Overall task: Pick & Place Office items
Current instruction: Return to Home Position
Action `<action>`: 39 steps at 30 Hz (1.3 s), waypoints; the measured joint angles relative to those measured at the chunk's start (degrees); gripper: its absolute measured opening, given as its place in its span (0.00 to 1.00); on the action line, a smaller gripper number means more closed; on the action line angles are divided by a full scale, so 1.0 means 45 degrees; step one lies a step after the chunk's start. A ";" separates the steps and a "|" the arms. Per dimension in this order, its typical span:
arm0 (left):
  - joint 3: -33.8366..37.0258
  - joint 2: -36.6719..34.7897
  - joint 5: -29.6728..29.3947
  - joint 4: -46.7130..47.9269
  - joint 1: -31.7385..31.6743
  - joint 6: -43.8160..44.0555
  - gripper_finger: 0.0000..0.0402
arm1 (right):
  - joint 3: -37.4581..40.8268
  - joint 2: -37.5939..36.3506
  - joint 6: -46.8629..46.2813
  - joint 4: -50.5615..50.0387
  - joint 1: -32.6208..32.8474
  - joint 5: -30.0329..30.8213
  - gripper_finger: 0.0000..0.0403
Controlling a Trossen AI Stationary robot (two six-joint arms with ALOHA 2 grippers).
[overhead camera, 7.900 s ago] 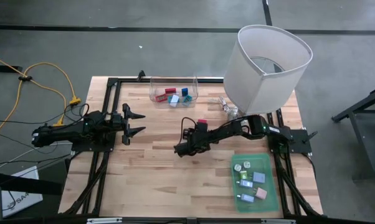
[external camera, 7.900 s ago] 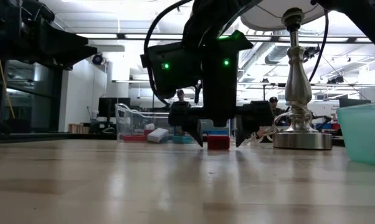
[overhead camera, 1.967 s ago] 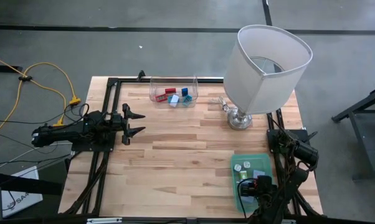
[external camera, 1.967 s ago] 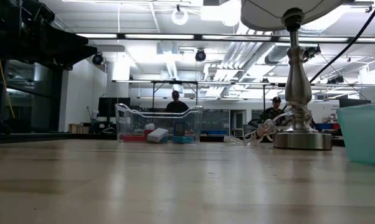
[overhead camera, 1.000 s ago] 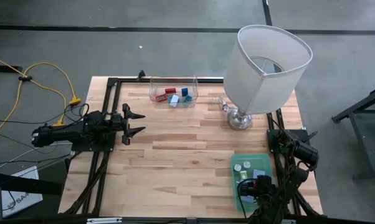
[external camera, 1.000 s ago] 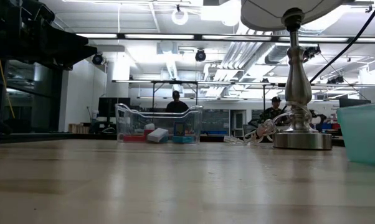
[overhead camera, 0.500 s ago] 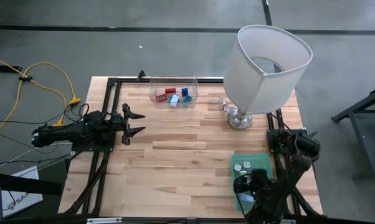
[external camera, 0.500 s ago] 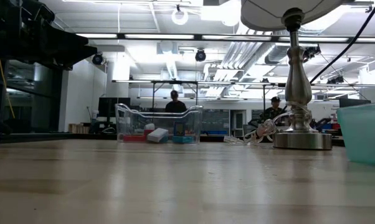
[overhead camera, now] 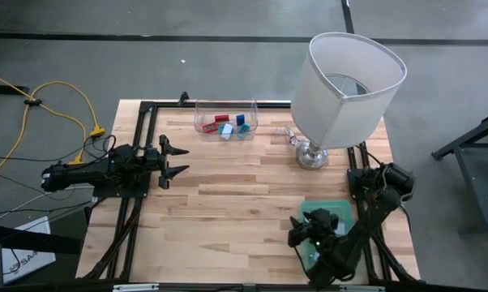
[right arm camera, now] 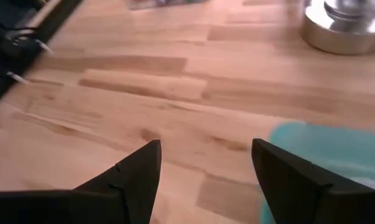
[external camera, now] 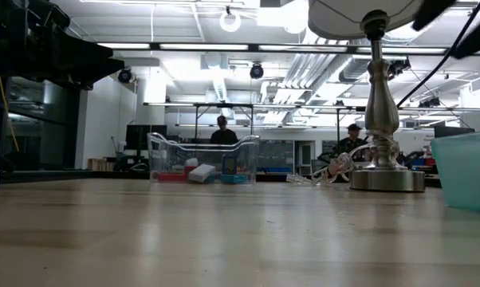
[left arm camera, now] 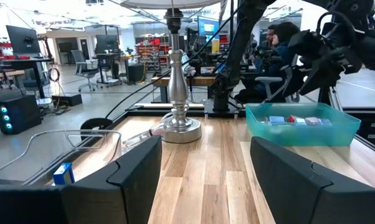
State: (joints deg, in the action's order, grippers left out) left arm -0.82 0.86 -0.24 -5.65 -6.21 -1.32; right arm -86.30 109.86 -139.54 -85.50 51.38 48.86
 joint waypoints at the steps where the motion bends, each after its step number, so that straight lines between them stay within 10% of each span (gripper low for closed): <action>1: 0.0000 -0.0005 -0.0001 0.0000 -0.0001 0.0000 0.59 | 0.0000 0.0000 0.0241 0.0165 -0.0125 0.0229 0.59; 19: 0.0000 -0.0003 0.0000 -0.0005 0.0000 0.0003 0.59 | 0.0000 0.0000 0.6764 0.5538 -0.2413 0.3774 0.59; 39: 0.0000 0.0000 -0.0003 -0.0005 0.0001 0.0001 0.59 | 0.0000 0.0000 1.8548 1.3305 -0.4438 0.3834 0.59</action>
State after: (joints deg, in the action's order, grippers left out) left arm -0.82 0.86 -0.25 -5.67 -6.20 -1.32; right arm -86.30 109.86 -56.07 -25.62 31.41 66.12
